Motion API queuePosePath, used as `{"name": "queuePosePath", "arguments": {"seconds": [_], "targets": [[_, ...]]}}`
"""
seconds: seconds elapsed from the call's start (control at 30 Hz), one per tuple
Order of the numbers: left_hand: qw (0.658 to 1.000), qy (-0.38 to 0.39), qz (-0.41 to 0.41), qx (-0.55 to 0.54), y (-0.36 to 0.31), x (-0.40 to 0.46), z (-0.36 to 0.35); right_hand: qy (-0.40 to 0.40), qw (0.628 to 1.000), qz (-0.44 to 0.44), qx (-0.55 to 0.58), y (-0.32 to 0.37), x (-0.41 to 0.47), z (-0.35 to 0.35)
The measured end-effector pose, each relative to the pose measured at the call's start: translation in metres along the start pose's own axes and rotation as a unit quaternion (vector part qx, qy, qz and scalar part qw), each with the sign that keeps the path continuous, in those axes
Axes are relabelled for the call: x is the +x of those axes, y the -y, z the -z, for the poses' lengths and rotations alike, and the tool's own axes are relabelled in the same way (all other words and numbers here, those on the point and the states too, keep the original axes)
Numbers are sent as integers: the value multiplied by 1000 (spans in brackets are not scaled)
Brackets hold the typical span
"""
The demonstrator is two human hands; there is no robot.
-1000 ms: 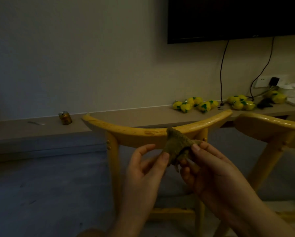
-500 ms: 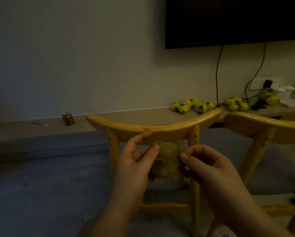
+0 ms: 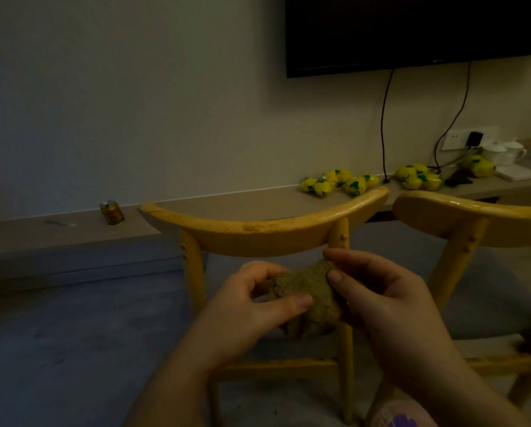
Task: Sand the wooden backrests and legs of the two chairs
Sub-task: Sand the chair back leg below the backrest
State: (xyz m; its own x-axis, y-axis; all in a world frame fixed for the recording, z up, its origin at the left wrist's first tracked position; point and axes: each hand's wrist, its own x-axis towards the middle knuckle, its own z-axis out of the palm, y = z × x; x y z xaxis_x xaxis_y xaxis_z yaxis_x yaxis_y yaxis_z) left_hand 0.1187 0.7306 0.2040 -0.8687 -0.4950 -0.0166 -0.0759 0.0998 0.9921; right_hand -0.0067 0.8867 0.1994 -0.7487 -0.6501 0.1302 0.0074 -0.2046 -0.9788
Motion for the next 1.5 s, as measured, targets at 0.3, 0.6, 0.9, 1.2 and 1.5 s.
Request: {"name": "queuePosePath", "arguments": {"seconds": [0.3, 0.6, 0.9, 1.2, 1.5], "targets": [[996, 29, 8, -82, 8, 7, -9, 67, 996, -59, -18, -4, 9, 9], [954, -201, -117, 191, 27, 16, -17, -81, 996, 2, -27, -36, 17, 8], [767, -175, -157, 597, 58, 47, 7, -234, 838, 338, -359, -95, 76, -9], [752, -185, -176, 608, 79, 62, 17, -143, 801, 432, -388, -121, 94, -32], [743, -200, -174, 614, 80, 64, 12, -200, 810, 406, -374, -125, 90, -36]]}}
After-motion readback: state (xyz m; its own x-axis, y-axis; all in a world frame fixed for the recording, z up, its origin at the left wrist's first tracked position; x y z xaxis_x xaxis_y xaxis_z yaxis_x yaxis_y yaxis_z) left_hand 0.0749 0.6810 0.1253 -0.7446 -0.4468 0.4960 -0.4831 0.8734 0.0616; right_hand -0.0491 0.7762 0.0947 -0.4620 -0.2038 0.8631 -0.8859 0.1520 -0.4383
